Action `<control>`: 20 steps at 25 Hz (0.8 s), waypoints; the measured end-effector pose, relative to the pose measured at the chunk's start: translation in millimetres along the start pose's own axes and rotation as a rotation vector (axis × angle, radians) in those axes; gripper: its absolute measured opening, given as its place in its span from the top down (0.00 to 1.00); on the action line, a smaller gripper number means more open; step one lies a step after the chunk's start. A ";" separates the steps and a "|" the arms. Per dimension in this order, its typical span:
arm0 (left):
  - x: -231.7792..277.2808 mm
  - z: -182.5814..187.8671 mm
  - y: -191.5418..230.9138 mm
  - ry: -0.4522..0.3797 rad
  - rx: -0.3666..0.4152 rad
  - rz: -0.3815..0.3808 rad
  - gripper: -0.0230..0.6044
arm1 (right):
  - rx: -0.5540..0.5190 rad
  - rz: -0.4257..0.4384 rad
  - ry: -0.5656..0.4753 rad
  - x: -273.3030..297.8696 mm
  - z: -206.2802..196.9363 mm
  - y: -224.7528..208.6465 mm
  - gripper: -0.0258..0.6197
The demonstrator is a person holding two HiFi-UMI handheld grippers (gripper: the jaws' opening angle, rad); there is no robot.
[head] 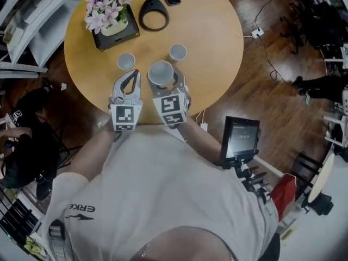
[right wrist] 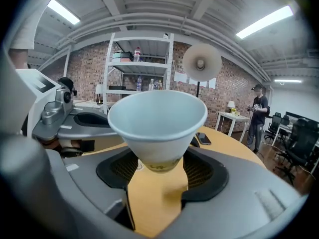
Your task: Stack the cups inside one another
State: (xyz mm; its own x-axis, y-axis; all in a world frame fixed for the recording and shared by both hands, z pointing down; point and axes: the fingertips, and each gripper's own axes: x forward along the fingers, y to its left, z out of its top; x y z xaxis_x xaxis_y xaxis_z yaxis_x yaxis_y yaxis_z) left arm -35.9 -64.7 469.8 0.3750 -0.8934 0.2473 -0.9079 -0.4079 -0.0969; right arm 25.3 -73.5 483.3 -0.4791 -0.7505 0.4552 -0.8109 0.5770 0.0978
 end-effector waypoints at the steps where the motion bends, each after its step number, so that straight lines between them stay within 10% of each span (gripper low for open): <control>1: -3.1 3.5 4.1 -0.008 -0.003 0.015 0.96 | -0.008 0.005 -0.013 -1.1 6.5 2.4 0.50; 20: -66.7 14.3 96.4 -0.033 -0.033 0.294 0.96 | -0.071 0.180 -0.096 27.8 62.7 69.9 0.50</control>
State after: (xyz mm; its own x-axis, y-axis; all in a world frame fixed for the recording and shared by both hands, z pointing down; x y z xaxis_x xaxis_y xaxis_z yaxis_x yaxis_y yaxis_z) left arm -145.8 -47.1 430.1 0.1009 -0.9781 0.1819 -0.9838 -0.1253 -0.1283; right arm -65.8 -74.2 447.2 -0.6470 -0.6583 0.3847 -0.6850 0.7235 0.0861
